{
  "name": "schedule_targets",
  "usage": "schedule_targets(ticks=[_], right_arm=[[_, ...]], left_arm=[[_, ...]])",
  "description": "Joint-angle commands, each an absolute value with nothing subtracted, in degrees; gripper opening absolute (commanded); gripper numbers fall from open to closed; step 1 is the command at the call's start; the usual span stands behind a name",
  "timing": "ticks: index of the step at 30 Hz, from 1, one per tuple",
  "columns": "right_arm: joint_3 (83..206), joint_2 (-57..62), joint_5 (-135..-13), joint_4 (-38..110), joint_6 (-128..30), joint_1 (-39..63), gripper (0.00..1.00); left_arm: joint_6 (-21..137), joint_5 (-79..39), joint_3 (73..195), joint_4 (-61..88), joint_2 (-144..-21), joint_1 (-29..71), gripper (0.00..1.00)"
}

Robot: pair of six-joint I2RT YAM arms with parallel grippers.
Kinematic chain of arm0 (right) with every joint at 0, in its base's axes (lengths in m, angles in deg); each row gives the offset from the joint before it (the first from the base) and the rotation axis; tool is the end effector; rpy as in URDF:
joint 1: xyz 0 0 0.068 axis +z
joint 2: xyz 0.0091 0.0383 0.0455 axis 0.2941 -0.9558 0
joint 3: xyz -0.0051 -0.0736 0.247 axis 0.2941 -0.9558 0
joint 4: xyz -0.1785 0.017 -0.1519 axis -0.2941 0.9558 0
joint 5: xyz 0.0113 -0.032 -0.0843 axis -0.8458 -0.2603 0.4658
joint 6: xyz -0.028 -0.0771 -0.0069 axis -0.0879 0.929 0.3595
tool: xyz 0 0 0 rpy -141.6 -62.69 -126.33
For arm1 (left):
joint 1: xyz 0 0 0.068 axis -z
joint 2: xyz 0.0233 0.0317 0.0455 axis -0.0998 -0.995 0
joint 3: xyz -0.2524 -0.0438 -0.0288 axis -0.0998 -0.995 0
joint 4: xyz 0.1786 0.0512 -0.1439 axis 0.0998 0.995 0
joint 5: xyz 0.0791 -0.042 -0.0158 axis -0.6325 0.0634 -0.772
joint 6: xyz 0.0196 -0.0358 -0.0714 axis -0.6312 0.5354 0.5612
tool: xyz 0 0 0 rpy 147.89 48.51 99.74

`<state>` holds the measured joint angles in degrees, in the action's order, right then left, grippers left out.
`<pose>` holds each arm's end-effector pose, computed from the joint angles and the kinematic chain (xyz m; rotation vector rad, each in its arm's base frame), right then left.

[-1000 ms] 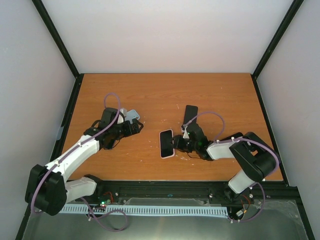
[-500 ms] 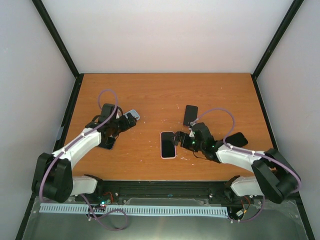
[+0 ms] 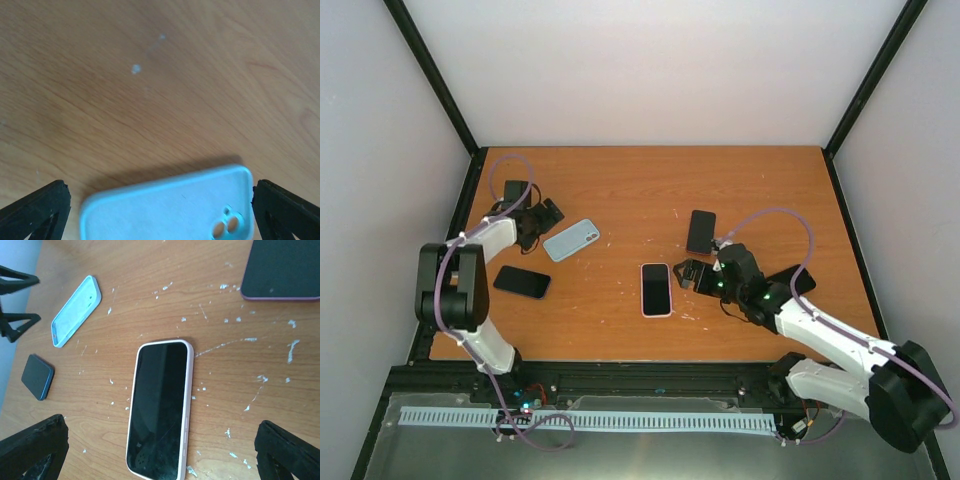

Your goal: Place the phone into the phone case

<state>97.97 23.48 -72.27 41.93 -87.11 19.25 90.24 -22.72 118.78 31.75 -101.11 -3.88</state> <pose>0.1784 0.1409 0.1776 0.1135 2.3839 0.8519 0.3334 -0.0174 0.1596 -0.8811 2.3996 -0.4361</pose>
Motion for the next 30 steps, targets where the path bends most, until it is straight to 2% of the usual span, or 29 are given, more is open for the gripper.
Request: schedule_targets(ticks=[1,9,16,30], right_arm=[[99.7,27.0,-68.1,46.9,-84.8,18.9,1.0],[99.2,29.3,-67.3,48.3,-84.4,18.8,1.0],[99.8,30.5,-66.6,49.0,-84.1,18.8,1.0],[100.0,29.9,-66.2,49.3,-84.2,18.7,1.0]], left_arm=[[88.0,-19.9,123.2,31.3,-107.1,-6.4,1.0],[83.9,-15.7,128.6,31.0,-113.6,-6.8,1.0],[83.5,-11.1,128.2,31.2,-117.2,-6.8,0.99],[85.3,0.3,113.1,26.8,-109.3,-5.9,0.98]])
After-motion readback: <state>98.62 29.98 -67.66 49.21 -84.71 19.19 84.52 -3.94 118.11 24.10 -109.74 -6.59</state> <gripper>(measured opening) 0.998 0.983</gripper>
